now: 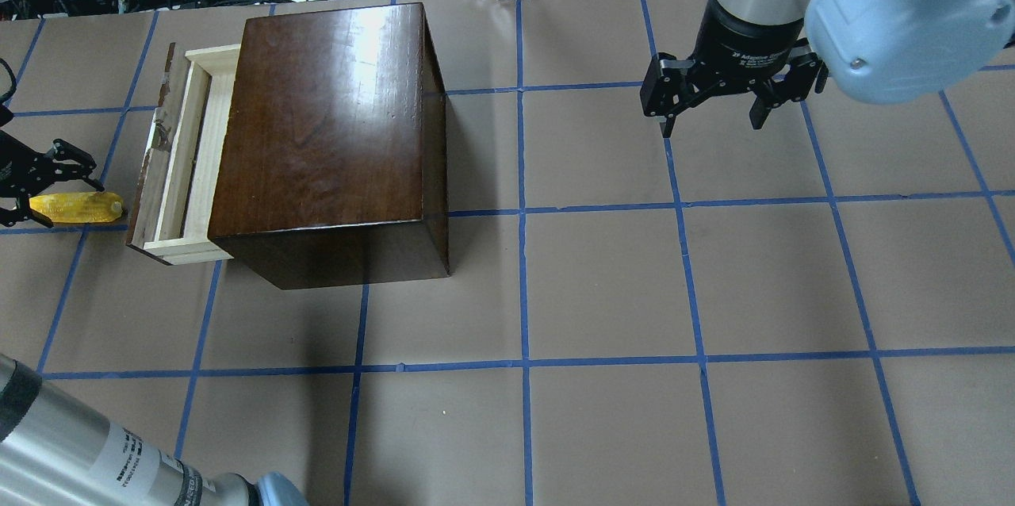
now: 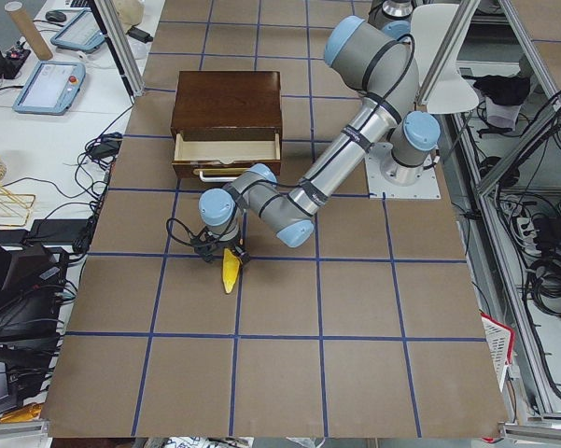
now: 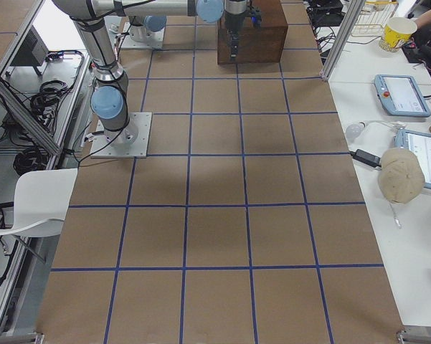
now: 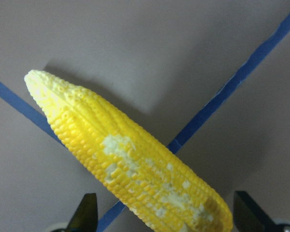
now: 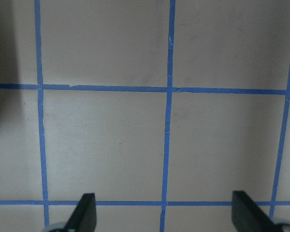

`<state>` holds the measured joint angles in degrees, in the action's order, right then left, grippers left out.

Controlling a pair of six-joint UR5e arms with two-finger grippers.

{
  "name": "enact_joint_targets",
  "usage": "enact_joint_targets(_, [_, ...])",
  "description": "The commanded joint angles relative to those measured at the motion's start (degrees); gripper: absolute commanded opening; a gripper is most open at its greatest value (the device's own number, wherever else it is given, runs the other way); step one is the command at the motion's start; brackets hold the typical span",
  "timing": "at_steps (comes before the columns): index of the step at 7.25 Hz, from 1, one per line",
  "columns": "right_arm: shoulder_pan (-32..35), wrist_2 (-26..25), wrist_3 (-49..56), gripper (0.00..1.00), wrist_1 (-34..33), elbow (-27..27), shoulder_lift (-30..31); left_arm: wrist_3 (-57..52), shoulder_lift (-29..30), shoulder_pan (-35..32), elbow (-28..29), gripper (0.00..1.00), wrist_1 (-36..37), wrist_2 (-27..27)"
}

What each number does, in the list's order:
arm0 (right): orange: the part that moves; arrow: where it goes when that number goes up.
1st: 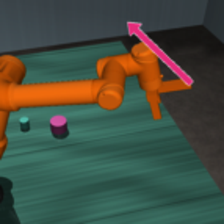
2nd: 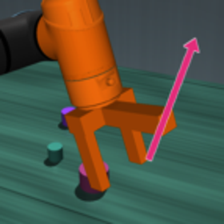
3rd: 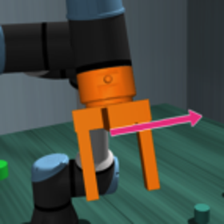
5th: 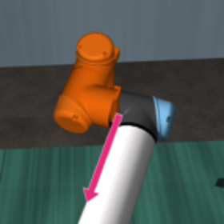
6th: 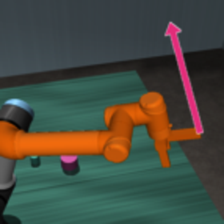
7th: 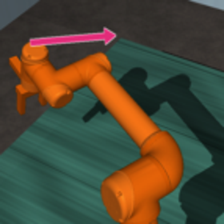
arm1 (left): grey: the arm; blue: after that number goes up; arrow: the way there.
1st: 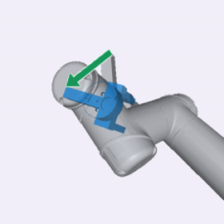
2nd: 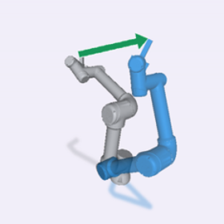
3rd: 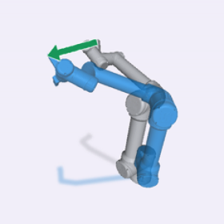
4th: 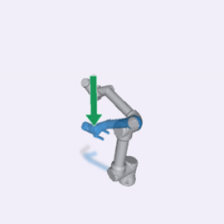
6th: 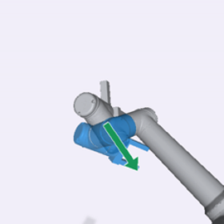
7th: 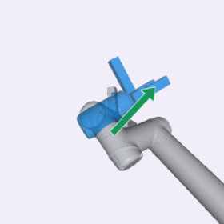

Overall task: Open drawer and put corn inside
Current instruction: 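Close the left gripper on the corn cob and lift it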

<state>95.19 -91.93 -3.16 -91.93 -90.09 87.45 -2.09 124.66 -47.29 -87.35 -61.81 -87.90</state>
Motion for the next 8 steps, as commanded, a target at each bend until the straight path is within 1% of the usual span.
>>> enact_joint_targets(1, [0.0,0.0,0.0,1.0,0.0,0.0,0.0,-0.2,0.32,0.0,-0.02,0.93,0.64,0.01])
enact_joint_targets(2, [0.0,0.0,0.0,1.0,0.0,0.0,0.0,0.59,0.5,0.0,0.07,0.78,0.64,0.01])
enact_joint_targets(3, [0.0,0.0,0.0,1.0,0.0,0.0,0.0,0.94,0.5,0.0,0.07,0.58,0.64,0.27])
enact_joint_targets(4, [0.0,0.0,0.0,1.0,0.0,0.0,0.0,1.04,0.5,0.0,0.16,0.48,0.81,0.54])
enact_joint_targets(8, [0.0,0.0,0.0,1.0,0.0,0.0,0.0,1.04,0.41,0.0,0.25,0.24,1.16,0.89])
